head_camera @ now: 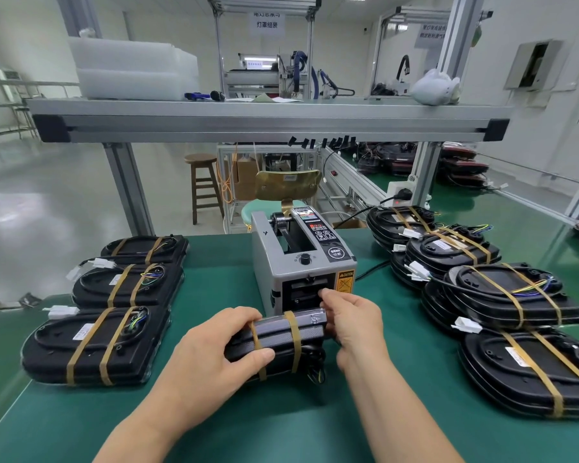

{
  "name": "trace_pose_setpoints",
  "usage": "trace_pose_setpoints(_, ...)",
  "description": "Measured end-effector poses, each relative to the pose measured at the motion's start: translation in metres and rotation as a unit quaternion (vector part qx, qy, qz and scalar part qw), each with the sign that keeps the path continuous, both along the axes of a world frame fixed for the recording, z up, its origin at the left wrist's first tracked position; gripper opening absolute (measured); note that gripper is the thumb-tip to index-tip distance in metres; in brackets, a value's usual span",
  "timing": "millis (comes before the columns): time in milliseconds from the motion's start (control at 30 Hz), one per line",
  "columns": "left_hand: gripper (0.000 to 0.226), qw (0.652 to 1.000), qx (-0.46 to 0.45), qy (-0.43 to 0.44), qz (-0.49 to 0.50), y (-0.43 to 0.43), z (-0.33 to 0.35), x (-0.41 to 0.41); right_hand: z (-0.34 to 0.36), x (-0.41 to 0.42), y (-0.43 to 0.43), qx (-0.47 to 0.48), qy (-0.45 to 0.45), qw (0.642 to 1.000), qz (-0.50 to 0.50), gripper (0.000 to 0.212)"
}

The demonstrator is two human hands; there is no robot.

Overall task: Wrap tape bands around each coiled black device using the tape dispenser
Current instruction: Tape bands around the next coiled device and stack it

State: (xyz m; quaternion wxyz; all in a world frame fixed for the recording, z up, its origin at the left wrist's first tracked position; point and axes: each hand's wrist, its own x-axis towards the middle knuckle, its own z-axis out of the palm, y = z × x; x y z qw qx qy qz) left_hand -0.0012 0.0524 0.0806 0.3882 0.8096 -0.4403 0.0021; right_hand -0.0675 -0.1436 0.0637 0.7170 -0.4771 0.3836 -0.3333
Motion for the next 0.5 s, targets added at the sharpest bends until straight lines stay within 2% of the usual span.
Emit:
trace_pose_setpoints(400, 0.035, 1.0, 0.013, 0.004, 0.013, 0.01, 0.002, -0.001, 0.007, 0.013, 0.007, -0.023, 0.056, 0.998, -0.029, 0.011)
trace_pose_setpoints(500, 0.046, 0.998, 0.037, -0.037, 0.02, 0.009, 0.002, -0.004, 0.007, 0.015, 0.01, -0.039, 0.071, 0.996, -0.043, 0.012)
